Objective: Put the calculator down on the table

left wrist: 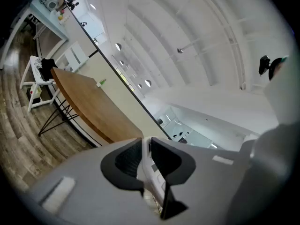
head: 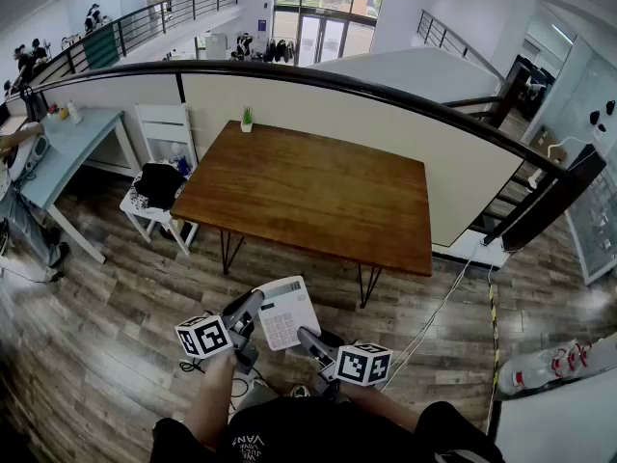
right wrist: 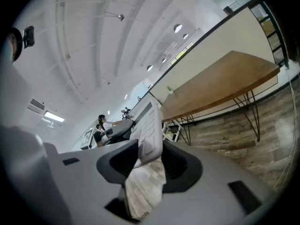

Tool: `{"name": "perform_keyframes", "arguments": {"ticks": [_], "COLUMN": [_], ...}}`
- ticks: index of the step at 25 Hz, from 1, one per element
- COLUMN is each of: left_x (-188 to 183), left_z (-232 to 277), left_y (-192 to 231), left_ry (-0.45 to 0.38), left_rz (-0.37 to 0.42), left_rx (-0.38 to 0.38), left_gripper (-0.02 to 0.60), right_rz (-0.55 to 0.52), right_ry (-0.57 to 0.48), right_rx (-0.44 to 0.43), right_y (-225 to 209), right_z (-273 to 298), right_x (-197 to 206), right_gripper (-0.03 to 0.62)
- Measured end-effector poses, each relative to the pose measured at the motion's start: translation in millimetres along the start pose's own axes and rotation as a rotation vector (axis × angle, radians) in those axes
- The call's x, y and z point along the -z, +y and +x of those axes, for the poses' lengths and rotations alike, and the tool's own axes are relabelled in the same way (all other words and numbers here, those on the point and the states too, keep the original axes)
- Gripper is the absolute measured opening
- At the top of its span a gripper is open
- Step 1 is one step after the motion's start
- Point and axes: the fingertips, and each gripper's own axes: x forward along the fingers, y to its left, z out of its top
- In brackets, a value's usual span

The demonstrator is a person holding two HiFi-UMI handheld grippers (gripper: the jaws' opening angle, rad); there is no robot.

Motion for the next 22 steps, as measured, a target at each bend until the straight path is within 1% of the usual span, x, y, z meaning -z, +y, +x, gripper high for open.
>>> {"name": "perform_keyframes", "arguments": {"ticks": [7,14,18,22], "left_x": [10.6,23.0,20.7,16.7], "left_z": [6.3,-3.5,-1.8,8.5], "left_y": [-12.2,-9.2,-9.2,-3.8], "left_ry": [-0.022,-0.035,-0.023,-0.007], "left_rz": [0.018,0.012,0.017,0.023], "left_rx": [0.002,-0.048,-0.051,-0.035], "left_gripper": [0.052,0.052,0.052,0.054], "right_rz": [-0.013,0.001,-0.011,-0.009], "right_ry": [0.003,0.003,0.008,0.002], "right_rx": [-0.016,-0.076,-0.077,-0.061], "right_y": [-9.3,-6.4,-5.6,-12.3], "right_z": [-12.6,-21.7,-20.1,-13.8], "right_x": [0.4,4.4,3.9,-0.7], "right_gripper": [0.164,0.164,0.164,0.165]}}
